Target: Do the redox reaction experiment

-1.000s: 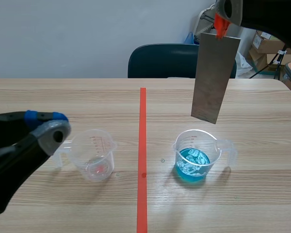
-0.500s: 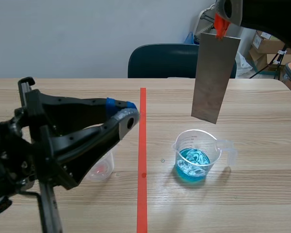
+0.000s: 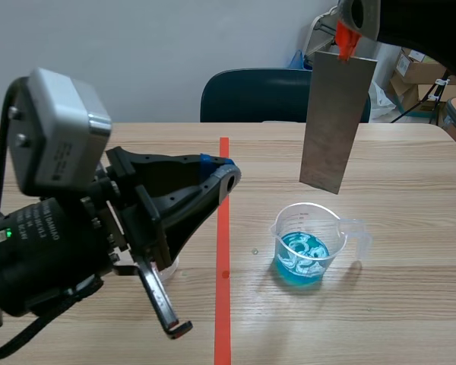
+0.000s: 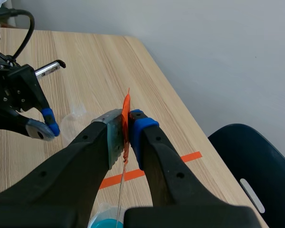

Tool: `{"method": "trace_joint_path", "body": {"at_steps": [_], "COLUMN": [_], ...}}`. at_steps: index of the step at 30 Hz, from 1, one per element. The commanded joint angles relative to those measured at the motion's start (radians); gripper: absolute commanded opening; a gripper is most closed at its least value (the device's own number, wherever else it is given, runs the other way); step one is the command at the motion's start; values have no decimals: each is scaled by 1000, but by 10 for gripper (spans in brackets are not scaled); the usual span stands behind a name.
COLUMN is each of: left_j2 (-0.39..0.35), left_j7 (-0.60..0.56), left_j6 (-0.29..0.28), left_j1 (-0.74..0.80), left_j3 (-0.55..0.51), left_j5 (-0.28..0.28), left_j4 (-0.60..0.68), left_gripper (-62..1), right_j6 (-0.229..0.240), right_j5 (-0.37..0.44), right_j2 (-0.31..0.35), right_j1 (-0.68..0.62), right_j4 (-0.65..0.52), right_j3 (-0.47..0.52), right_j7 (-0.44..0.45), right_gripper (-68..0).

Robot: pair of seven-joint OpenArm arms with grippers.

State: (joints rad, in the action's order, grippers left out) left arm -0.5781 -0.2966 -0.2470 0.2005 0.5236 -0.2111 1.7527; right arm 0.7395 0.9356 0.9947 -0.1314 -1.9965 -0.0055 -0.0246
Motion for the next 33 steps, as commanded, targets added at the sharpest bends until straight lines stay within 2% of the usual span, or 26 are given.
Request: {"method": "trace_joint_path", "body": {"at_steps": [1, 18, 33], "left_j2": [24, 160, 249], "left_j7": [4, 45, 85], "left_j6": [-3, -3, -10], "left_j1": [-19, -135, -174], "left_j3": [12, 83, 110], "left_j5": [-11, -10, -6], "left_j4": [-5, -166, -212], "left_gripper": [-593, -593, -593], "right_j6": [6, 6, 6], "right_j5": [18, 18, 18], "right_j2": [13, 13, 13], "right_j1": [9, 10, 10], "right_j4": [-7, -7, -7], "right_j3": [14, 14, 14], "right_j7": [19, 19, 19], "right_gripper": [-667, -667, -667]}}
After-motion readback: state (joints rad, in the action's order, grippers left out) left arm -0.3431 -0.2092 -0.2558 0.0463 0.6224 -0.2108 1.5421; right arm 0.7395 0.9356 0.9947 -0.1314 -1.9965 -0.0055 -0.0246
